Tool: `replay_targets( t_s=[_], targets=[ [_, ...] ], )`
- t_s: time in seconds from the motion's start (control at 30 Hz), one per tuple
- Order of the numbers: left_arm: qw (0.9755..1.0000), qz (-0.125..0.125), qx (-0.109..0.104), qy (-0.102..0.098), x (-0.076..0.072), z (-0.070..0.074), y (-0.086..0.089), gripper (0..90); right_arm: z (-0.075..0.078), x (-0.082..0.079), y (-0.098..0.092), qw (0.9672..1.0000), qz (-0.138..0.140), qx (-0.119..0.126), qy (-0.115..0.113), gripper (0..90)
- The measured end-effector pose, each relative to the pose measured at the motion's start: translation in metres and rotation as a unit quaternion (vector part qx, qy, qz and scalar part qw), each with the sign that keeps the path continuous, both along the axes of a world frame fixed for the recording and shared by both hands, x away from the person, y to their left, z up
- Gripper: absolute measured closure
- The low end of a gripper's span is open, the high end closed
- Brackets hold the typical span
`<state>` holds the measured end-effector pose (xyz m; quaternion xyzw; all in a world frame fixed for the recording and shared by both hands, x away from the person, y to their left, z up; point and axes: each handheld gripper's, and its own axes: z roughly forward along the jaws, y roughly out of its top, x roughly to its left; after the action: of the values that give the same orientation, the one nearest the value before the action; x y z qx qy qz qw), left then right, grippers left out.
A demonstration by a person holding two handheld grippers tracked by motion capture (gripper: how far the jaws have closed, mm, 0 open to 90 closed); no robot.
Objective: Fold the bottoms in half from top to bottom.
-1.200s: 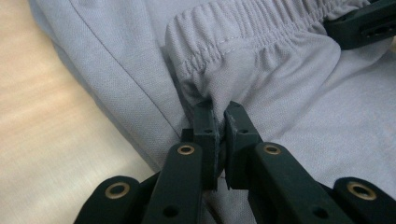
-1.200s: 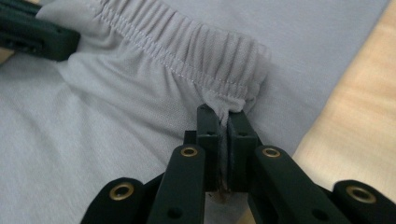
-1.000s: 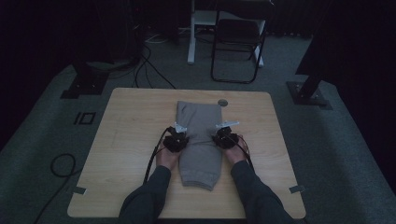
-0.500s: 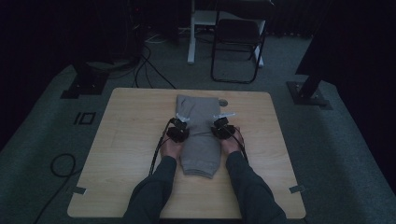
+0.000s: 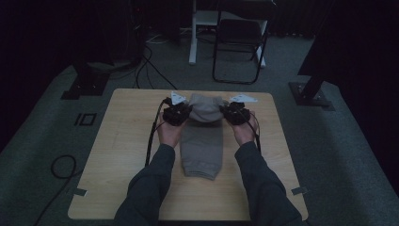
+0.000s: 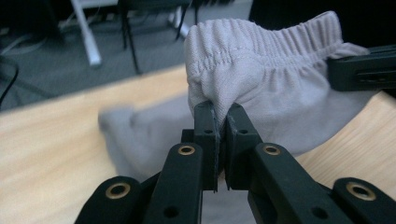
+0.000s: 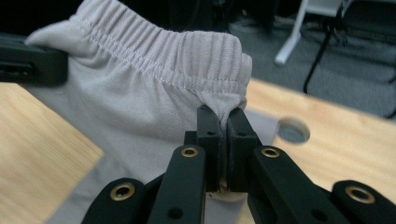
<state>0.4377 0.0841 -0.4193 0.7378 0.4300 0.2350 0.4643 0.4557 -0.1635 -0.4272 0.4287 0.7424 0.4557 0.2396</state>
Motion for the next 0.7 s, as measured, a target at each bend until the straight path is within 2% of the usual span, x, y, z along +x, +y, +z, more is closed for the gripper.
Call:
replay_targets(
  t_s=[0.07,0.17,0.23,0.4,0.53,0.6,0.7],
  targets=[
    [0.9999,-0.010,0.010,-0.004,-0.008,0.001,0.001,85.3,0.008,-0.009,-0.003,0.9999,0.010,0.000,-0.007,87.7],
    [0.9996,-0.024,0.014,0.008,-0.017,-0.008,0.005,85.2,0.002,-0.024,-0.004,0.9994,0.028,-0.021,-0.001,87.6],
    [0.9992,-0.032,0.009,0.023,-0.023,-0.020,0.009,85.1,-0.011,-0.034,-0.004,0.9986,0.043,-0.029,0.011,87.6],
    [0.9962,-0.055,0.022,0.063,-0.042,-0.058,0.015,84.6,-0.051,-0.056,-0.001,0.9955,0.065,-0.047,0.051,87.4],
    [0.9924,-0.067,0.029,0.099,-0.056,-0.090,0.020,84.0,-0.080,-0.072,0.003,0.9920,0.079,-0.063,0.075,87.3],
    [0.9900,-0.071,0.045,0.113,-0.062,-0.104,0.019,83.4,-0.092,-0.078,0.005,0.9906,0.081,-0.070,0.086,87.3],
    [0.9868,-0.065,0.049,0.140,-0.064,-0.120,0.020,80.0,-0.109,-0.082,0.008,0.9872,0.086,-0.083,0.106,87.0]
  ],
)
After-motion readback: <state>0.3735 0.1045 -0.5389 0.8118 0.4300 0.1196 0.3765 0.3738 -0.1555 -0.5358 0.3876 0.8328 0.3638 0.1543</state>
